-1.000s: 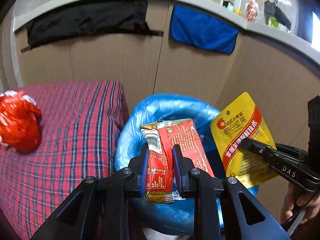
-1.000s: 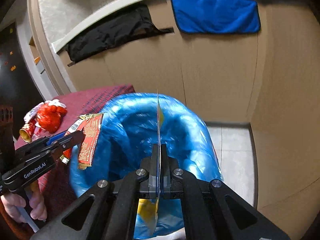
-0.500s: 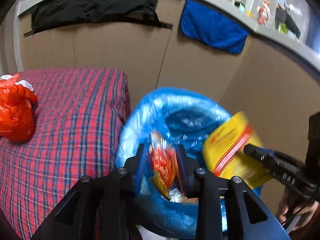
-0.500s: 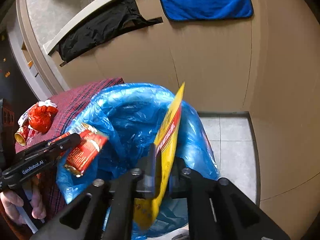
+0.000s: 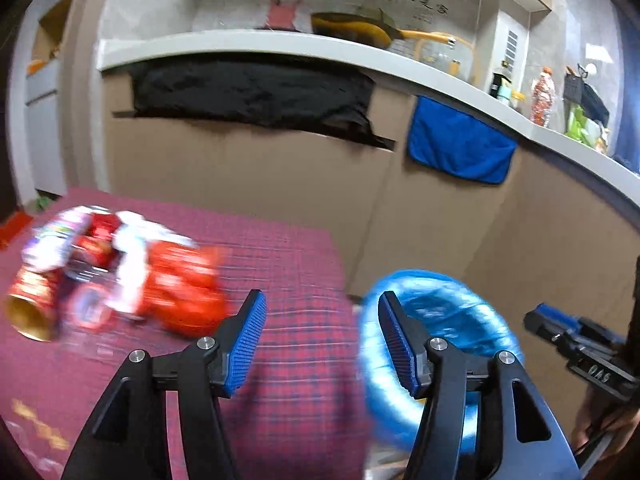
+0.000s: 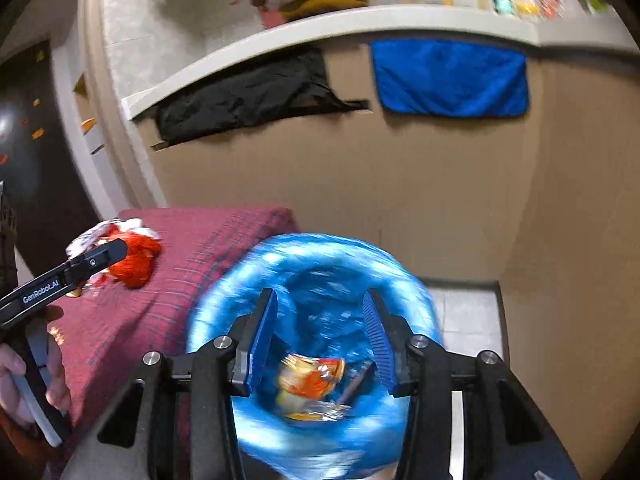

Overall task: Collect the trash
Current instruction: 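Grasp the red plastic bag with the right tool while the left tool grasps the gold-lined cup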

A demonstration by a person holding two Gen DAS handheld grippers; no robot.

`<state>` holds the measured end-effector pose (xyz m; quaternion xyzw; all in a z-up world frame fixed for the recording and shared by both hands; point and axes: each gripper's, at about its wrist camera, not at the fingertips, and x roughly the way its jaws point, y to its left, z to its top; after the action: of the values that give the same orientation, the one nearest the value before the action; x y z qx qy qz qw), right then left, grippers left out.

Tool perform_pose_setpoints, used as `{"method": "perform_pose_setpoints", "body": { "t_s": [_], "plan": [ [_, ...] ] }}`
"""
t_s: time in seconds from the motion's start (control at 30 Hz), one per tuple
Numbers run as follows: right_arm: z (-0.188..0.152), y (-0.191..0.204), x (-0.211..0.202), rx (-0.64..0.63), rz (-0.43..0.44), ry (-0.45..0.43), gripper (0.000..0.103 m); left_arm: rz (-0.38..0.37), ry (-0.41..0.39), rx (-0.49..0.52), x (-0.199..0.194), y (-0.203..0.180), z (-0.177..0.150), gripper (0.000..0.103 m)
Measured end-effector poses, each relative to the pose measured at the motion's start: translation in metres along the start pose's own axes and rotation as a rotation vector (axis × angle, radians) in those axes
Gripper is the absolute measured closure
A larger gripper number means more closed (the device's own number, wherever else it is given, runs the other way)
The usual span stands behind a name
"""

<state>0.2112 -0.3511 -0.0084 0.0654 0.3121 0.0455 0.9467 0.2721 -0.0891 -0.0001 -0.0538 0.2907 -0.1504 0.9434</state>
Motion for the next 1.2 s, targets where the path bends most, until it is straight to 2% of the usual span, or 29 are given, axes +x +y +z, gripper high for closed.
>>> {"method": "perform_pose_setpoints", "body": {
  "t_s": [0.2, 0.33, 0.4, 0.57, 0.73, 0.93, 1.07, 1.1, 1.2],
  "plan": [
    [0.016, 0.067, 0.001, -0.094, 0.103, 0.004, 0.058, 0.164, -0.073, -0.003, -0.049, 0.071, 0.001, 0.041],
    [0.026, 0.118, 0.019, -0.167, 0.154, 0.032, 0.057, 0.274, -0.121, -0.020, -0.074, 0.125, -0.001, 0.041],
    [0.029, 0.137, 0.027, -0.193, 0.175, 0.039, 0.057, 0.301, -0.130, -0.044, -0.082, 0.153, -0.002, 0.041],
    [0.036, 0.195, 0.061, -0.275, 0.273, 0.065, 0.057, 0.268, -0.094, -0.149, -0.089, 0.214, -0.012, 0.041],
    [0.040, 0.239, 0.108, -0.343, 0.289, 0.105, 0.057, 0.299, -0.075, -0.176, -0.087, 0.247, -0.026, 0.041],
    [0.042, 0.253, 0.165, -0.329, 0.209, 0.133, 0.056, 0.257, -0.031, -0.226, -0.073, 0.270, -0.039, 0.041],
    [0.034, 0.249, 0.190, -0.262, 0.238, 0.213, 0.048, 0.225, -0.012, -0.233, -0.063, 0.272, -0.042, 0.041],
    [0.033, 0.247, 0.189, -0.251, 0.237, 0.202, 0.049, 0.216, -0.009, -0.232, -0.061, 0.272, -0.041, 0.041],
    [0.034, 0.246, 0.180, -0.268, 0.227, 0.190, 0.063, 0.185, -0.004, -0.242, -0.056, 0.268, -0.038, 0.041]
  ]
}}
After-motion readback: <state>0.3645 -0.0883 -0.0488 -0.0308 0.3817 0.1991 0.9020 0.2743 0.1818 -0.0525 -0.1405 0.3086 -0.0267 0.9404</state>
